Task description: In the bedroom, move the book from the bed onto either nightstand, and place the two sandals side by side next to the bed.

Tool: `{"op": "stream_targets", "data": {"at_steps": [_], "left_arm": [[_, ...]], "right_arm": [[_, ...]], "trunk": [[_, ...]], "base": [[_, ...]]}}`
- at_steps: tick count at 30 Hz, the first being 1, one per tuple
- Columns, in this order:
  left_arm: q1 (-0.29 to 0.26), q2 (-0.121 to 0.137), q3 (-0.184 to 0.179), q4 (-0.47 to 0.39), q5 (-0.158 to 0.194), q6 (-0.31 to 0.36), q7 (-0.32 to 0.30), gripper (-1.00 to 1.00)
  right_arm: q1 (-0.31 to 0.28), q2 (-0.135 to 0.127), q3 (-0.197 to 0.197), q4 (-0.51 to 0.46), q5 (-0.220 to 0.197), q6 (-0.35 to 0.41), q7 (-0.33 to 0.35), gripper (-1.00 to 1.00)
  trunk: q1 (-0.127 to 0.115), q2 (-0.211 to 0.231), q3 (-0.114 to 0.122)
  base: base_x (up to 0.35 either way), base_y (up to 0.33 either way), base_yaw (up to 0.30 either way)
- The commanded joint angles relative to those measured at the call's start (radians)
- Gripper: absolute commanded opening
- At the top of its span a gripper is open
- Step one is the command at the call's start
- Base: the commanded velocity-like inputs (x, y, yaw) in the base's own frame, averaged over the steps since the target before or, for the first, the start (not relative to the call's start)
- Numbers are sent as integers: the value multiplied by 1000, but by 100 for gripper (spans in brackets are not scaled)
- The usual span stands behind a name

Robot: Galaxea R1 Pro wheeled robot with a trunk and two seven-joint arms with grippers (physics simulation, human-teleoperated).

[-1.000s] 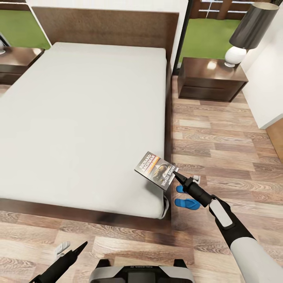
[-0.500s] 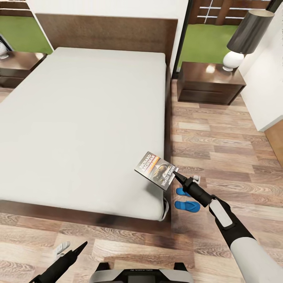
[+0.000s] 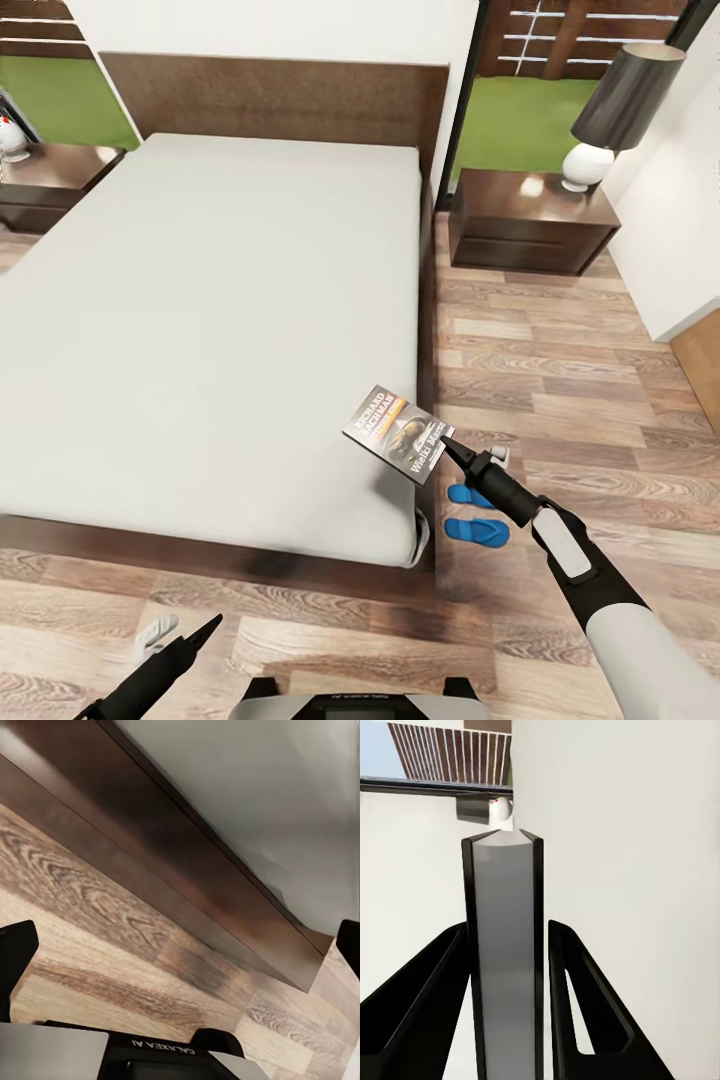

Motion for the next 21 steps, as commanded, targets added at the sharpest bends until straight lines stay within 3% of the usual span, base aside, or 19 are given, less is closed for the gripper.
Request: {"op": "stream_targets", "data": {"at_steps": [1,21], "left_arm": [[0,0,-9,0,5,-7,-1,100],[0,-1,-9,0,5,-7,-1,100]], "right_arm": [[0,0,0,0,-6,7,0,-100],[0,0,0,1,-6,7,0,-100]], "trunk": [[0,0,1],[0,0,34]], "base": [[0,0,0],[0,0,0]]}}
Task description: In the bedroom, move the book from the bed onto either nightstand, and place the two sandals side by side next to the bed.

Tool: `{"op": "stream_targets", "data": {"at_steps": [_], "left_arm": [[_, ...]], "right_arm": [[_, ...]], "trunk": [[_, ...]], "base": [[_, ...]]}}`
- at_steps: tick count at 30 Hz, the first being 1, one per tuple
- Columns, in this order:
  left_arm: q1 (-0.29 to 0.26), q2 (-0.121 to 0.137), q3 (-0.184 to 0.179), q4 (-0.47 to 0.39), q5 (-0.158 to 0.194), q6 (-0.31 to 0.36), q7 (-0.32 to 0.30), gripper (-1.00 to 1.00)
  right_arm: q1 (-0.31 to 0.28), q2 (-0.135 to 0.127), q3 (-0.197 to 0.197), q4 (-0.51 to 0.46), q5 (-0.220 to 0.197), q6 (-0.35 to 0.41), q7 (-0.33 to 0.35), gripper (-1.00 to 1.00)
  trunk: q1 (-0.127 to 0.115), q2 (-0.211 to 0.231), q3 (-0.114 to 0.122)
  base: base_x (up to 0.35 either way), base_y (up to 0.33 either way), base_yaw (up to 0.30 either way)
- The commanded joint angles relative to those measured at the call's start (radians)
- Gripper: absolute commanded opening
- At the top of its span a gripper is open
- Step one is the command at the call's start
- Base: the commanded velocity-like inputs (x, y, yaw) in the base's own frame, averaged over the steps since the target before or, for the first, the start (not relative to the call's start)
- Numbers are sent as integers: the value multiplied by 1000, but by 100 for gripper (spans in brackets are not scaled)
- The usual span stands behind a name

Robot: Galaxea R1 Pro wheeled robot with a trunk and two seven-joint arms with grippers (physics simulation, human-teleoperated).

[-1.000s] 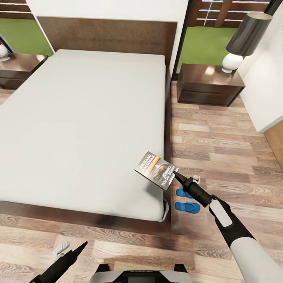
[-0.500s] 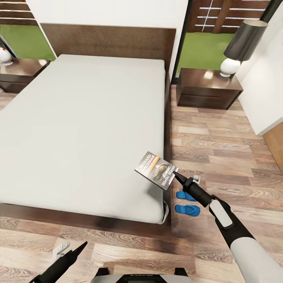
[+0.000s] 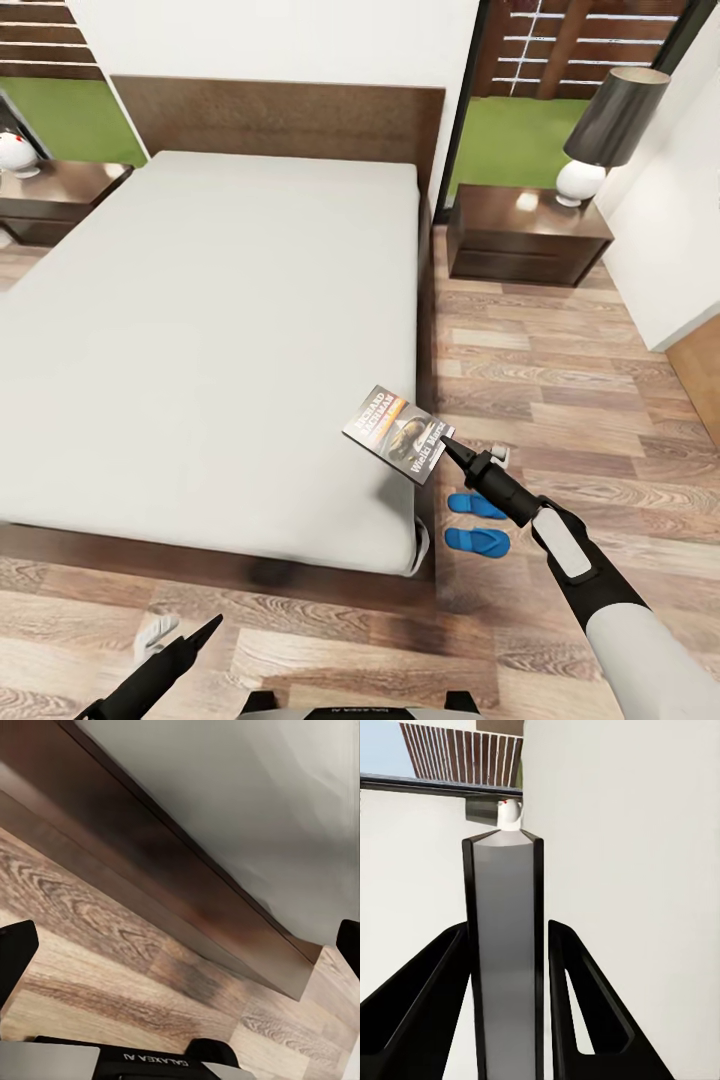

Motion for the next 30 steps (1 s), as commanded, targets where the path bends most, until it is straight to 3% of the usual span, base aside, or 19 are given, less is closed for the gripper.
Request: {"op": "stream_targets", "data": {"at_steps": [1,11,12,13,14,15,16,17,20,23,27,30], "left_arm": [[0,0,-9,0,5,-7,-1,100],[0,-15,-13,-1,0,-9,1,100],[0,-17,-13,-1,-1,-10,2,100],[0,-19,-15,-2,-1,-10,1,100],[0,-21,-21,-2,-2,-10,2,100],[0,-22,-25,-2,-2,-10,2,100],[0,-24,-41,-3,-2,-10,2,100],[0,-26,-57,-3,-2,-10,3,100],[0,-28,-108,-2,-2,-10,4,100],[0,-28,-140,-1,-1,-10,8,100],[1,-28,-150,-1,-3,-10,43,100],[28,-29,-167,-2,-24,-10,99,100]], "right_arm": [[0,0,0,0,-6,7,0,-100],[15,-6,0,19,-2,8,0,-100],[22,-22,0,23,2,8,0,-100],[30,-53,0,32,9,8,0,-100],[37,-111,0,53,19,8,0,-100],[38,-129,0,61,21,8,1,-100],[41,-170,0,84,25,8,9,-100],[42,-187,0,103,27,8,29,-100],[44,-224,0,187,35,9,156,-100],[44,-262,1,257,89,9,272,-100],[44,-276,1,323,185,8,314,-100],[44,-278,1,382,217,6,322,-100]], "trunk": [[0,0,1],[0,0,18],[0,0,19],[0,0,21],[0,0,22],[0,0,24],[0,0,26],[0,0,27],[0,0,32],[0,0,37],[0,0,44],[0,0,49]], "base": [[0,0,0],[0,0,0],[0,0,0],[0,0,0],[0,0,0],[0,0,0],[0,0,0],[0,0,0],[0,0,0],[0,0,0],[0,0,0],[0,0,0]]}}
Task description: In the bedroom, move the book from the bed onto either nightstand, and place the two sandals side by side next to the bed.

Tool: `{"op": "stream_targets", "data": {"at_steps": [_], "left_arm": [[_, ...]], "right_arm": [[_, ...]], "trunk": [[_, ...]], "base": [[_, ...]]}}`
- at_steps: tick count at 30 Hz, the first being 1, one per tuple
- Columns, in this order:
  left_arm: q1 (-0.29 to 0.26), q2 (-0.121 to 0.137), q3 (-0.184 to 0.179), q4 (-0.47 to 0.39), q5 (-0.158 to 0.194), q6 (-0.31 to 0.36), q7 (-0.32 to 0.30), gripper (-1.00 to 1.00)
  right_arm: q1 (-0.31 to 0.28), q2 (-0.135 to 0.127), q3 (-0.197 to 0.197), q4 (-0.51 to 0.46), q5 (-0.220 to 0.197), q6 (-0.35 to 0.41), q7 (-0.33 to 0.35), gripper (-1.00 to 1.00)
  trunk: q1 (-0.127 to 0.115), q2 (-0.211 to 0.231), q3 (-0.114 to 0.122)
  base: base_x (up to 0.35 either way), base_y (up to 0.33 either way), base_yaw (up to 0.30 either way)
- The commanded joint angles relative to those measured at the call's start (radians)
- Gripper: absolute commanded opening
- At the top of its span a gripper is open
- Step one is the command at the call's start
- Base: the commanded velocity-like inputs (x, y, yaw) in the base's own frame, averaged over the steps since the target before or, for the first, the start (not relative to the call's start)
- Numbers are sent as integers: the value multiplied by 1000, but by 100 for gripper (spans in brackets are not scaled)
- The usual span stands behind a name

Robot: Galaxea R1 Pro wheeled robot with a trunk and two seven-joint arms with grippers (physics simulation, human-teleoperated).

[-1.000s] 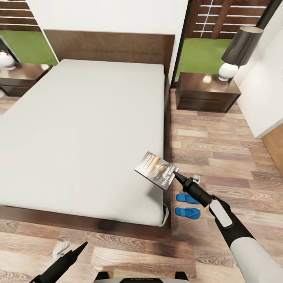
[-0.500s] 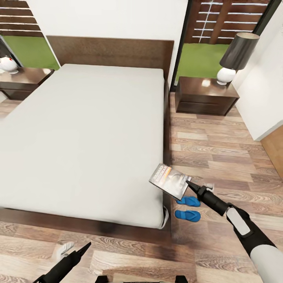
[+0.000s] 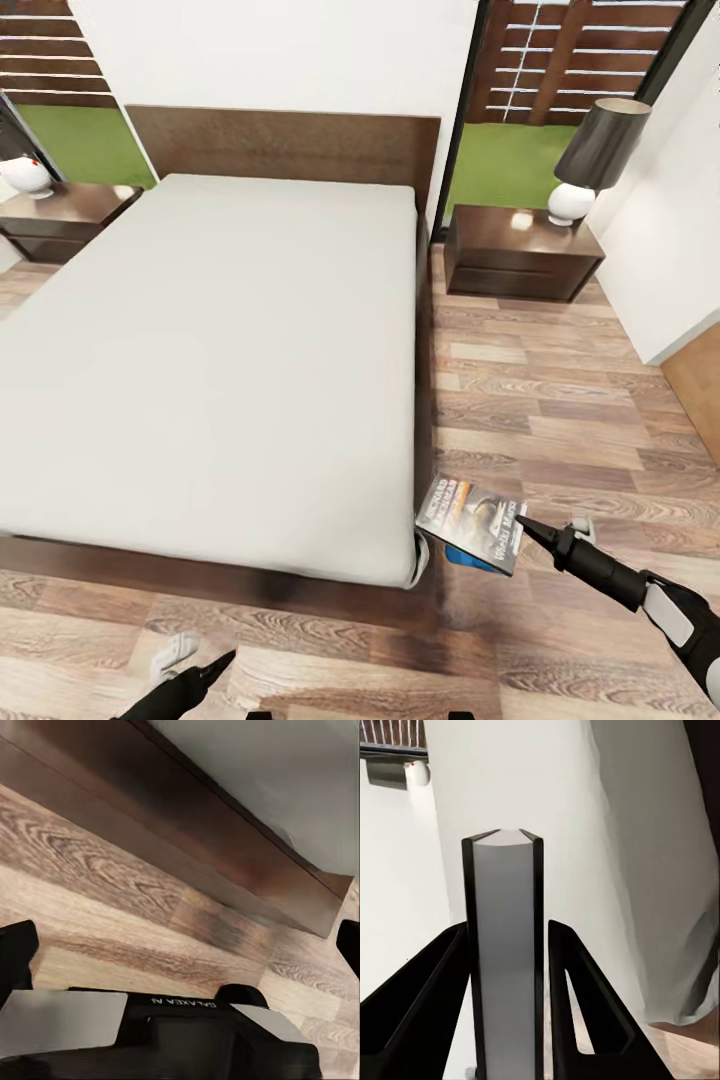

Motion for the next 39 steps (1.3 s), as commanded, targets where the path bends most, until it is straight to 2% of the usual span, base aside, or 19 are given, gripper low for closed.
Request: {"op": "stream_targets", "data": {"at_steps": [1,2,3,5,6,9,12,15,18,20,23,27,31,34,39], "left_arm": [[8,0,-16,0,-10,-7,13,100],[25,0,-53,0,-65,-8,47,100],[29,-1,-63,0,-86,-8,56,100],[38,-4,-89,0,-156,-9,80,100],[41,-5,-95,0,-179,-9,86,100],[46,-6,-104,1,-207,-10,94,100],[49,-5,-108,1,-219,-9,97,100],[50,-5,-114,1,-251,-9,100,100],[51,-6,-119,1,-317,-9,102,100],[51,-7,-122,1,-395,-9,102,100],[52,-7,-122,1,-472,-10,103,100],[52,-7,-122,1,-505,-10,107,100],[52,-7,-120,1,-511,-10,111,100],[52,-7,-119,1,-512,-10,113,100],[52,-8,-119,1,-513,-10,116,100]], "right_arm": [[-1,0,-3,10,-5,11,2,-100],[-1,-1,-3,30,2,10,4,-100],[-1,-1,-3,34,3,10,4,-100],[-1,-1,-3,46,6,9,5,-100],[0,-1,-3,50,8,8,5,-100],[0,-1,-2,54,11,8,5,-100],[0,-1,-2,55,12,8,5,-100],[0,-1,-2,56,13,8,5,-100],[-1,-1,-2,56,13,8,5,-100],[0,-1,-2,56,13,8,5,-100],[-1,-1,-2,57,13,8,5,-100],[0,-1,-2,58,35,8,4,-100],[0,-1,-2,58,65,8,4,-100],[0,-1,-2,58,72,8,4,-100],[0,-1,-2,59,78,-35,5,-100]], "trunk": [[0,0,1],[0,0,3],[0,0,5],[0,0,8],[0,0,9],[0,0,14],[0,0,19],[0,0,24],[0,0,29],[0,0,32],[0,0,37],[0,0,41],[0,0,42],[0,0,42],[0,0,42]], "base": [[0,0,0],[0,0,0],[0,0,0],[0,0,0],[0,0,0],[0,0,0],[0,0,0],[0,0,0],[0,0,0],[0,0,0],[0,0,0],[0,0,0],[0,0,0],[0,0,3],[0,0,212]]}}
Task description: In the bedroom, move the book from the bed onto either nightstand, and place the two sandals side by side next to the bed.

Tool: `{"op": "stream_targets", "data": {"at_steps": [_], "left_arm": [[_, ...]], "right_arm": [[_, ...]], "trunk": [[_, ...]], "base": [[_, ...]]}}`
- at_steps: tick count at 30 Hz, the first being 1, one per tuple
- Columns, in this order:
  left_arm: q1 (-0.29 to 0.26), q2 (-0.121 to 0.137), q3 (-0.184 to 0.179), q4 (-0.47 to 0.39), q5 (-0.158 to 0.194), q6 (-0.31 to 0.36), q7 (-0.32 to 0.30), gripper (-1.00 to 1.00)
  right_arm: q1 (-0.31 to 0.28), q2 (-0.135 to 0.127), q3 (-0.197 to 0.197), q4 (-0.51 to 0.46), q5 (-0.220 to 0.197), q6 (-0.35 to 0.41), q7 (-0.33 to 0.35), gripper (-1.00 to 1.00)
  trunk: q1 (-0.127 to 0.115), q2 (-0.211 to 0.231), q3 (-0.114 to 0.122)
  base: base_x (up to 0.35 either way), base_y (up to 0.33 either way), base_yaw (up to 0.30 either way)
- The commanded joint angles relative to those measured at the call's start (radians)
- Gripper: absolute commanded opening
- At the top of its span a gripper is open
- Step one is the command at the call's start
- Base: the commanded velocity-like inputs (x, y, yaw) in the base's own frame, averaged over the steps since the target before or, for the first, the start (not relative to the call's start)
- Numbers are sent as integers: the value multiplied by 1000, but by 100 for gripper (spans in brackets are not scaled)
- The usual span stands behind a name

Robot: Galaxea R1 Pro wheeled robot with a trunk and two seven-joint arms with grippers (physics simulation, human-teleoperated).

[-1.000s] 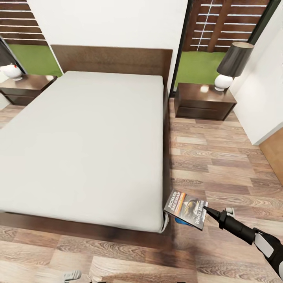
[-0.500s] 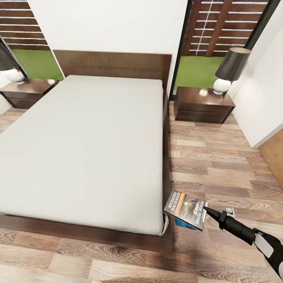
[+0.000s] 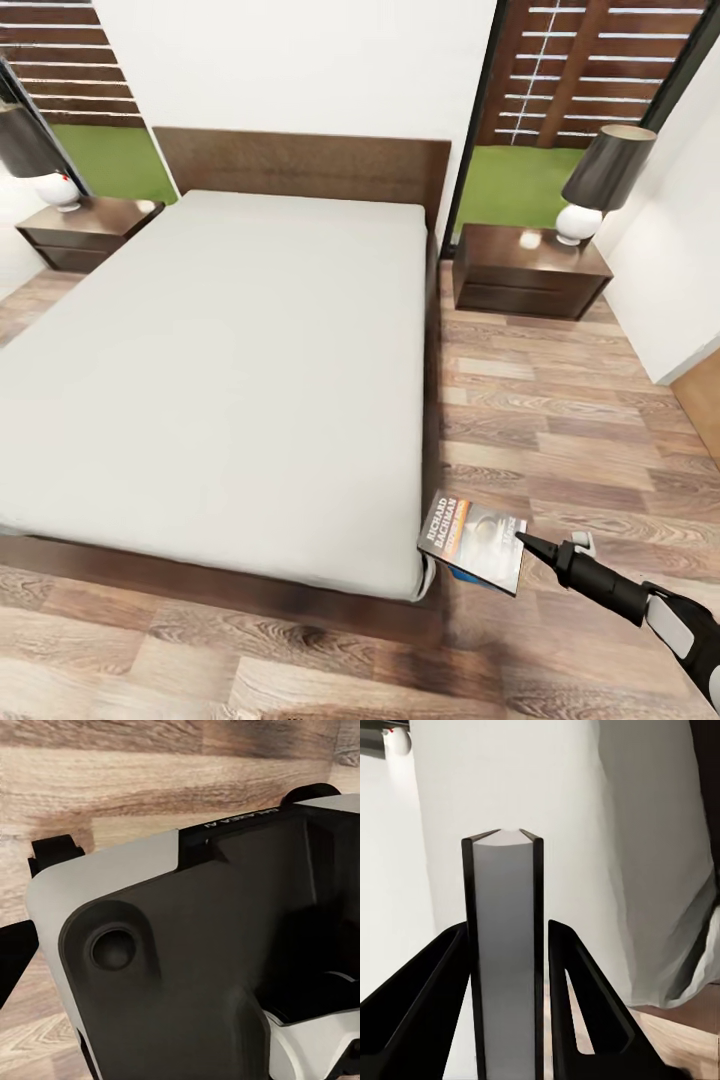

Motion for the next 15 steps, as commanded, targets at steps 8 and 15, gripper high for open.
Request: {"op": "stream_targets", "data": {"at_steps": [8,15], "left_arm": [[-1,0,-9,1,4,-6,-1,100],[-1,0,-9,1,4,-6,-1,100]], "right_arm": [[0,0,0,-1,-4,-10,2,-100],[1,0,0,-2,-4,-10,2,-100]], "trunk": [[0,0,-1],[0,0,-1]], "base": [[0,0,284],[0,0,293]]}}
